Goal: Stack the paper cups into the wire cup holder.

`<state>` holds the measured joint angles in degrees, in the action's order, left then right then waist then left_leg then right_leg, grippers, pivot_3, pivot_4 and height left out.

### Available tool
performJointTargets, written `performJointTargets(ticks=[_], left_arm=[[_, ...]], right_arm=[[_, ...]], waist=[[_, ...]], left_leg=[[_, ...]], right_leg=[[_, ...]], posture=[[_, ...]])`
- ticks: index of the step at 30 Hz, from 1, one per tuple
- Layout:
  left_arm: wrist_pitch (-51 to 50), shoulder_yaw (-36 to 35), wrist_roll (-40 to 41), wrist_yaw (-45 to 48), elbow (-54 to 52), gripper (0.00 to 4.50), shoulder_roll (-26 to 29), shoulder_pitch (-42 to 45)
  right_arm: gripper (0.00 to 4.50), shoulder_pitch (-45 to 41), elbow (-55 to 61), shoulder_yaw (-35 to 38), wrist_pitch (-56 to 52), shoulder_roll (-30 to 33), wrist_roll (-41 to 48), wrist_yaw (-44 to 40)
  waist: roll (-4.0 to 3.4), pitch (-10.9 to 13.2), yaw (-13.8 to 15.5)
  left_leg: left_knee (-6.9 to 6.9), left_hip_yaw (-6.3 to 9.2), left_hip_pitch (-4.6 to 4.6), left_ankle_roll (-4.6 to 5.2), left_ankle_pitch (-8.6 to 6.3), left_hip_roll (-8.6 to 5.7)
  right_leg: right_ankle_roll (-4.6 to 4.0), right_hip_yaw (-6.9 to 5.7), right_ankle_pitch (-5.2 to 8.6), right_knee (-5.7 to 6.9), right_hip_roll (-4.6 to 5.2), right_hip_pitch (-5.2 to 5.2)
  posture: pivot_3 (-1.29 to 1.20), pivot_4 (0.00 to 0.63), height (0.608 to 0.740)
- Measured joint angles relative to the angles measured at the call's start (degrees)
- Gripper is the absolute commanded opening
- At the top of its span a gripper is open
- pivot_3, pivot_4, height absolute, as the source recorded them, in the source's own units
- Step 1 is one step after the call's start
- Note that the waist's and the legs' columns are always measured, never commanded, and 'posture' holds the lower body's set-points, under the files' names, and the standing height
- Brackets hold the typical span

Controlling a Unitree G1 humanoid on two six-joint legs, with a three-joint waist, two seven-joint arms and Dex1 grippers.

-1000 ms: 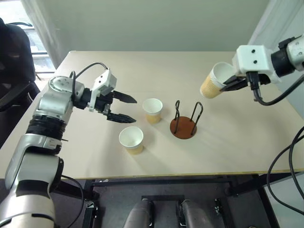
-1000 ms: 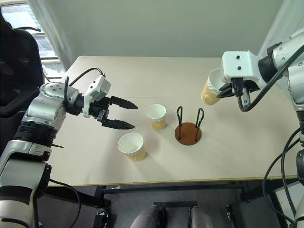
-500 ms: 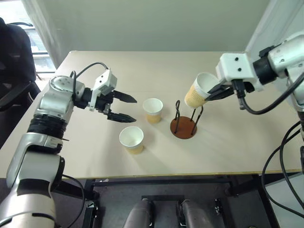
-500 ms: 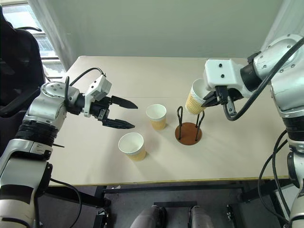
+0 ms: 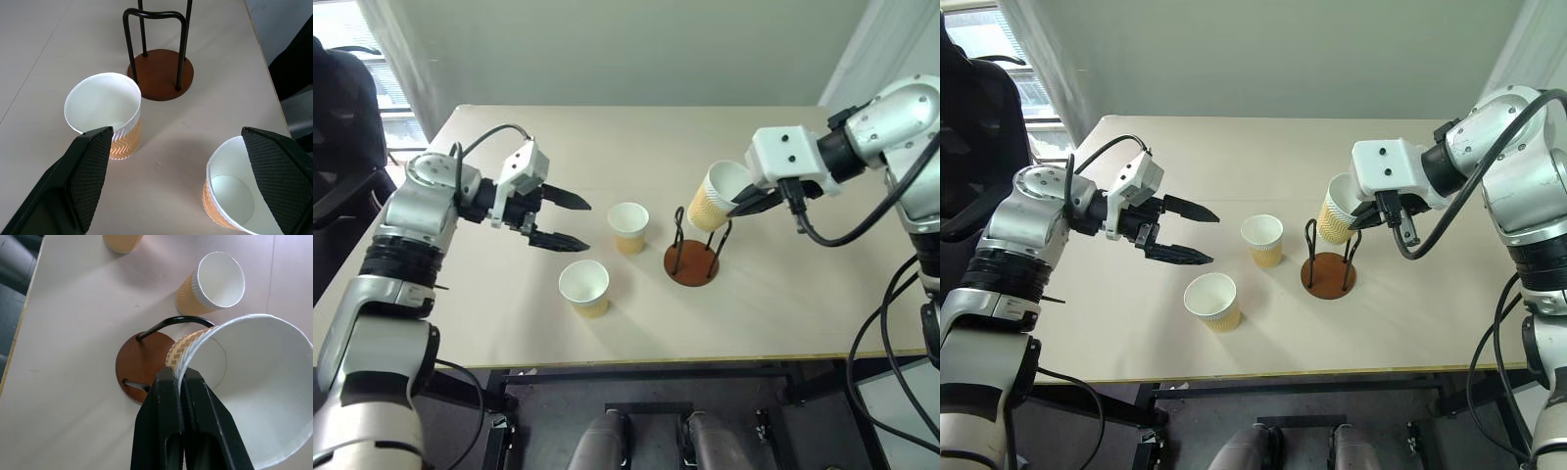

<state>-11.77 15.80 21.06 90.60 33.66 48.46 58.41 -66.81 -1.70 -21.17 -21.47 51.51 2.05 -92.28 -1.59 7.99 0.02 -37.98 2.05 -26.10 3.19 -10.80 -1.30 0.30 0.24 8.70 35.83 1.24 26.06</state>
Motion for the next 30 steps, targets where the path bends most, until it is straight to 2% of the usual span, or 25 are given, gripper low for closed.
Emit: performJointTargets(ticks=[11,15,23,30], left_arm=[[-0.9,-0.4,0.0,0.0,-0.7,4.5,0.2,-0.1],[-0.9,-0.4,0.0,0.0,-0.8,4.5,0.2,-0.1],[-1.0,-0.4,0.0,0.0,-0.8,4.5,0.2,-0.1],[-0.9,-1.9,-0.8,0.1,-0.5,4.5,-0.3,-0.1]], right_arm=[[0.01,1.0,-2.0,-1.0,6.0,0.5,-1.9,0.0],[1.18,1.1,-1.9,-0.9,5.8,0.3,-1.9,0.0],[1.18,1.1,0.3,-0.3,-0.6,-1.9,0.5,0.7],[1.18,0.9,0.6,6.3,-14.4,-4.1,6.2,6.5]], waist=[[0.0,0.0,0.0],[0.0,0.0,0.0],[0.0,0.0,0.0],[0.0,0.0,0.1]], left_leg=[[0.0,0.0,0.0,0.0,0.0,0.0],[0.0,-0.01,0.01,0.0,0.0,0.0],[0.0,-0.01,0.01,0.0,0.0,0.0],[0.0,0.0,0.0,-0.01,0.01,-0.02]], right_leg=[[0.0,0.0,0.0,0.01,0.0,0.0],[-0.01,0.0,0.0,0.01,0.0,0.0],[-0.02,0.0,0.01,0.01,0.0,0.0],[-0.03,0.0,0.02,0.0,0.0,-0.01]], posture=[[0.0,0.15,0.74],[0.0,0.15,0.74],[0.0,0.15,0.74],[0.0,0.15,0.74]])
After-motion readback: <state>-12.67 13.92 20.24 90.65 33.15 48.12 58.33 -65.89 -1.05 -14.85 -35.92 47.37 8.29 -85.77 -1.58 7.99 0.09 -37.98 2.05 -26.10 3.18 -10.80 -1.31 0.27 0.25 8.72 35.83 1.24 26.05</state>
